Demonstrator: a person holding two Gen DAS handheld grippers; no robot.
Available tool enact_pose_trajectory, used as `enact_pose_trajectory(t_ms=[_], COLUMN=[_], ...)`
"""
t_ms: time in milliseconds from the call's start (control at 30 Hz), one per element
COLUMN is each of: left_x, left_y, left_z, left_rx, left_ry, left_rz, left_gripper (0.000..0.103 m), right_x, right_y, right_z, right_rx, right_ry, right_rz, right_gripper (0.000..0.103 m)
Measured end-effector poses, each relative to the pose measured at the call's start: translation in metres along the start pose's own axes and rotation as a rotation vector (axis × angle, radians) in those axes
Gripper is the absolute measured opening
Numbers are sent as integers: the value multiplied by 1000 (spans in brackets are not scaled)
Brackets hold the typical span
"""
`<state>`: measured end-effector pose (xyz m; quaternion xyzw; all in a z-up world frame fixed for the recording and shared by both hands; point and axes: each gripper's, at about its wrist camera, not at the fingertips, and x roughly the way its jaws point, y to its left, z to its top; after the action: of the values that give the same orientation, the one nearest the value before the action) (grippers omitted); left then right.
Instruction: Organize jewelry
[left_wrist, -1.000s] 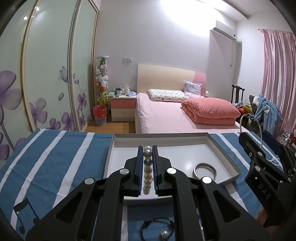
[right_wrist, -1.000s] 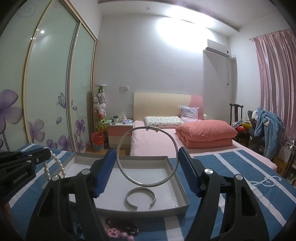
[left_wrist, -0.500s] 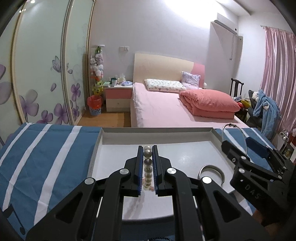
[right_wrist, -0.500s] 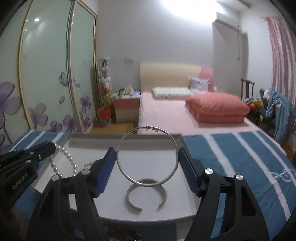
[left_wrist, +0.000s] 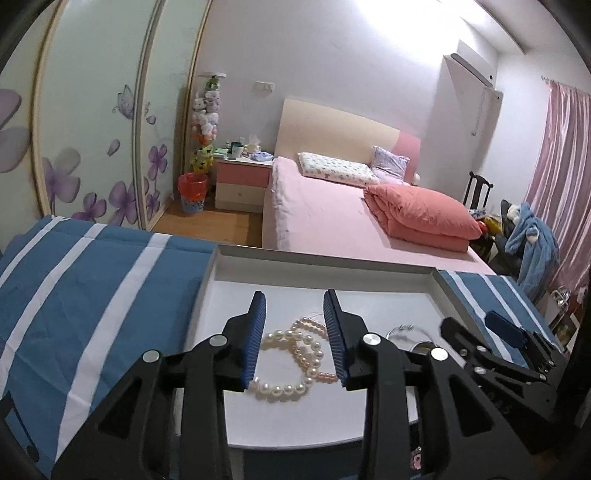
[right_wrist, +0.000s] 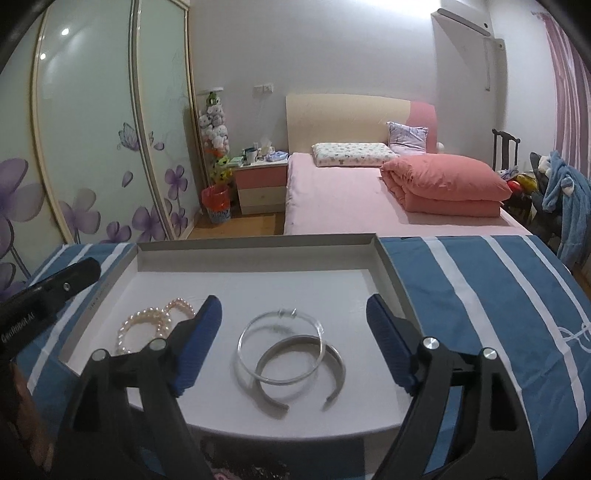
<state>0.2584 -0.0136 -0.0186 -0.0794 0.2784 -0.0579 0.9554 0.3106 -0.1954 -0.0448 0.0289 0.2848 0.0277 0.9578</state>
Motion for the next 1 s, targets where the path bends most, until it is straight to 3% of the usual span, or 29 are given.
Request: enact_pose_trajectory(t_ms=[300, 533, 767, 1000], left_x=[-29, -54, -69, -77], left_y=[15, 28, 38, 36], left_z=[-6, -30, -63, -79], left_rx=[4, 14, 40, 82], left_ry=[-16, 24, 116, 163], left_rz=[34, 55, 48, 25], left_gripper=[34, 34, 40, 50], right_x=[-38, -70, -83, -80], right_y=[-17, -35, -43, -39], right_z=[-4, -22, -62, -99], right_rx=[24, 44, 14, -17], right_ry=[-36, -23, 113, 282], right_rz=[-5, -14, -2, 48], right_gripper=[78, 75, 65, 47])
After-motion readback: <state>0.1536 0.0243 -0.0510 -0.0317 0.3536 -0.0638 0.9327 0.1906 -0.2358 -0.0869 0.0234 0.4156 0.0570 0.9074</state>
